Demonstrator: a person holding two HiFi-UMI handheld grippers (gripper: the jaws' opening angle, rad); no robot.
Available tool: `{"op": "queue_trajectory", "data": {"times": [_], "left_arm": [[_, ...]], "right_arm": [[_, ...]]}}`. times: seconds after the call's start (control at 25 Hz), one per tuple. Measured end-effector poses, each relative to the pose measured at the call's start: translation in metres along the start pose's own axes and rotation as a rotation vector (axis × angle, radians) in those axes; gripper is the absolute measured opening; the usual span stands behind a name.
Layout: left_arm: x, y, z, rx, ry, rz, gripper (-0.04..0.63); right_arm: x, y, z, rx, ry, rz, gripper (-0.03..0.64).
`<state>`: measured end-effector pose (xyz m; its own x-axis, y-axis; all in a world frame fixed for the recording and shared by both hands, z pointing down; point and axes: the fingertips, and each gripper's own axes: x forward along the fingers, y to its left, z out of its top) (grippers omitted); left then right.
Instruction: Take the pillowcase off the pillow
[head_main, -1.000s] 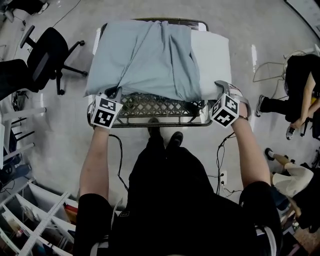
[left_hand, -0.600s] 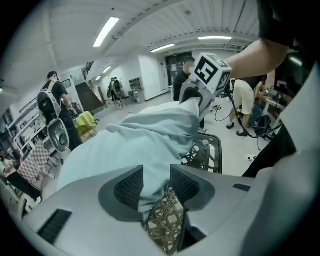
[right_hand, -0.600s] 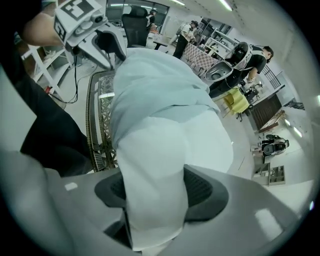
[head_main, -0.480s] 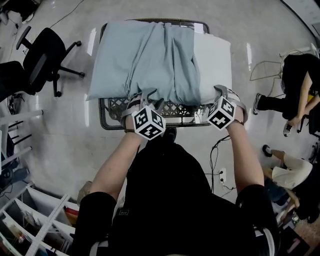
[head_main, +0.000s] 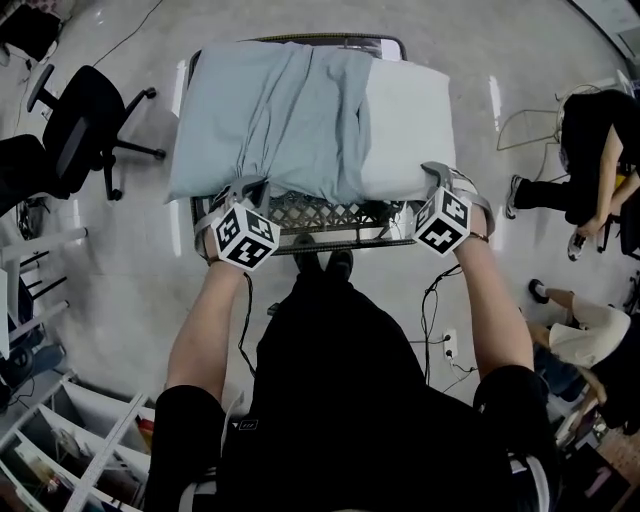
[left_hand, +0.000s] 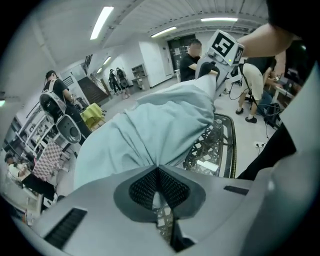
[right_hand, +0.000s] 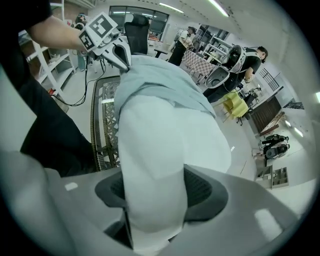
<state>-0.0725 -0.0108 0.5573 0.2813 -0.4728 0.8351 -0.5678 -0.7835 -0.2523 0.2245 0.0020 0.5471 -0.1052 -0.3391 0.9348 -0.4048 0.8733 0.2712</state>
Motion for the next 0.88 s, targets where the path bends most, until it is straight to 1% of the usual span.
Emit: {"op": "queue_trajectory", "data": {"times": [0.16,0.24,0.28,0.36,0.44,0.48,0.52,0.56,0.64,0.68,0.8,0.88], "left_arm": [[-0.013,0.027,-0.031,-0.094,0.013,0.007,0.006],[-0.014,0.033,-0.04,-0.101,0.018,0.012,0.006],[-0.013,0.033,-0.04,-0.077,0.021,0.02,0.006],[-0.014,0.021,-0.031,0.023,0.021,0.055,0.011],[-0.017,-0.002,-0.006,0.119,-0.022,0.069,0.023],[-0.018,-0.016,0.007,0.149,-0.052,0.057,0.057],[-0.016,-0.03,0.018,0.167,-0.077,0.036,0.118],[-0.012,-0.042,0.026,0.179,-0.091,0.012,0.151],[0.003,-0.058,0.031,0.198,-0.087,-0.018,0.174],[0.012,-0.061,0.03,0.211,-0.074,-0.018,0.181],[0.034,-0.054,0.02,0.261,-0.038,0.017,0.177],[0.039,-0.05,0.018,0.275,-0.037,0.029,0.122]], "right_arm": [[-0.001,-0.001,-0.004,0.024,-0.026,0.014,0.29],[0.0,0.001,-0.005,0.03,-0.034,0.018,0.29],[0.0,0.002,-0.005,0.026,-0.033,0.016,0.291],[-0.001,0.003,-0.003,0.003,-0.023,0.006,0.32],[-0.003,0.006,-0.001,-0.024,-0.004,-0.003,0.366],[-0.003,0.009,0.0,-0.035,0.006,-0.003,0.377],[-0.003,0.013,0.001,-0.041,0.016,-0.001,0.388],[-0.002,0.017,0.001,-0.044,0.025,0.001,0.395],[0.001,0.025,0.0,-0.036,0.037,0.008,0.397],[0.003,0.028,-0.001,-0.024,0.036,0.013,0.397],[0.007,0.033,-0.002,0.01,0.027,0.019,0.397],[0.005,0.035,-0.001,0.005,0.025,0.001,0.397]]}}
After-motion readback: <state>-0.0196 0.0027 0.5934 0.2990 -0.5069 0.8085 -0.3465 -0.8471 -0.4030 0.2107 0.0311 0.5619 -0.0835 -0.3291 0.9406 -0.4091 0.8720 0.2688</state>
